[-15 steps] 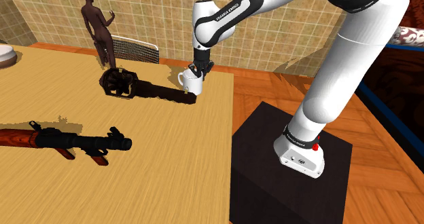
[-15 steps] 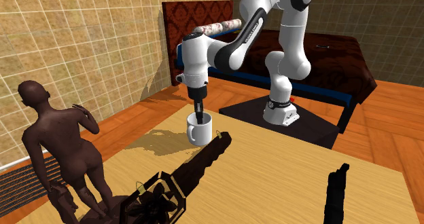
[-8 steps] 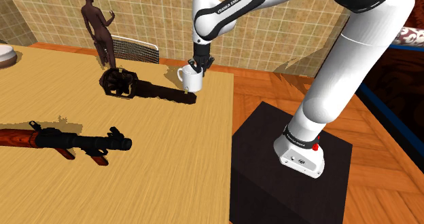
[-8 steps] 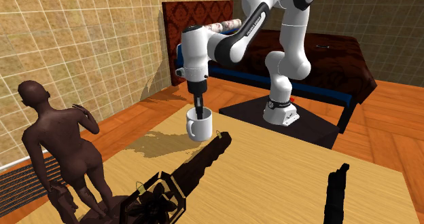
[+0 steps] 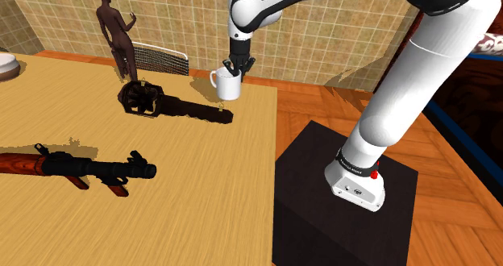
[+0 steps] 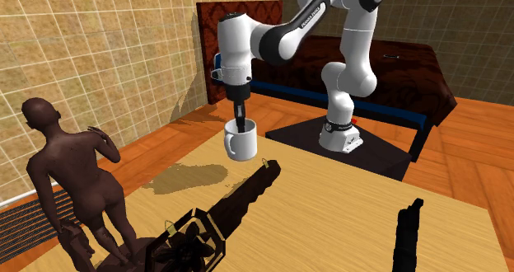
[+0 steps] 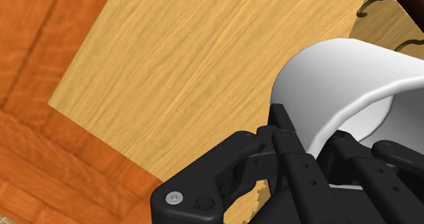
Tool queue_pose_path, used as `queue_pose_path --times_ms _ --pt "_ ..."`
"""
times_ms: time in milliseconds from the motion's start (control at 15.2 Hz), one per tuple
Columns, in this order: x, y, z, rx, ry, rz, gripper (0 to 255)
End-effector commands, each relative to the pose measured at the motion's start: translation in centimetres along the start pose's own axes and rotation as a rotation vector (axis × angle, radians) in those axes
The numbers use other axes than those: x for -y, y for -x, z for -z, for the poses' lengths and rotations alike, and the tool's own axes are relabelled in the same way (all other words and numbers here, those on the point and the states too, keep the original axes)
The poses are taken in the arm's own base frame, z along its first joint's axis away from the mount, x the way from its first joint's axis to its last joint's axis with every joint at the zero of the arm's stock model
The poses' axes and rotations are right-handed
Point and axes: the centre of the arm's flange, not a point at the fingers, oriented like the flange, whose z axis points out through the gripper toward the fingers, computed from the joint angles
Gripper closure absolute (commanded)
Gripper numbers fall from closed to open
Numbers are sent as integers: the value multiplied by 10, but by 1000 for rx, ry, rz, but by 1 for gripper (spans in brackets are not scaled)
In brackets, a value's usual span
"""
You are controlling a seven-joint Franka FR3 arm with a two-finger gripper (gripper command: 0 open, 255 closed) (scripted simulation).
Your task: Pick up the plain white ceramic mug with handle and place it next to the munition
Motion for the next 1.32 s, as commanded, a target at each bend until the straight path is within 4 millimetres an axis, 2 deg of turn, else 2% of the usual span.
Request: queue_pose_path --times_ms 0,1254 --pt "0 2 10 0 0 0 255" --pt "1 5 111 0 0 0 255"
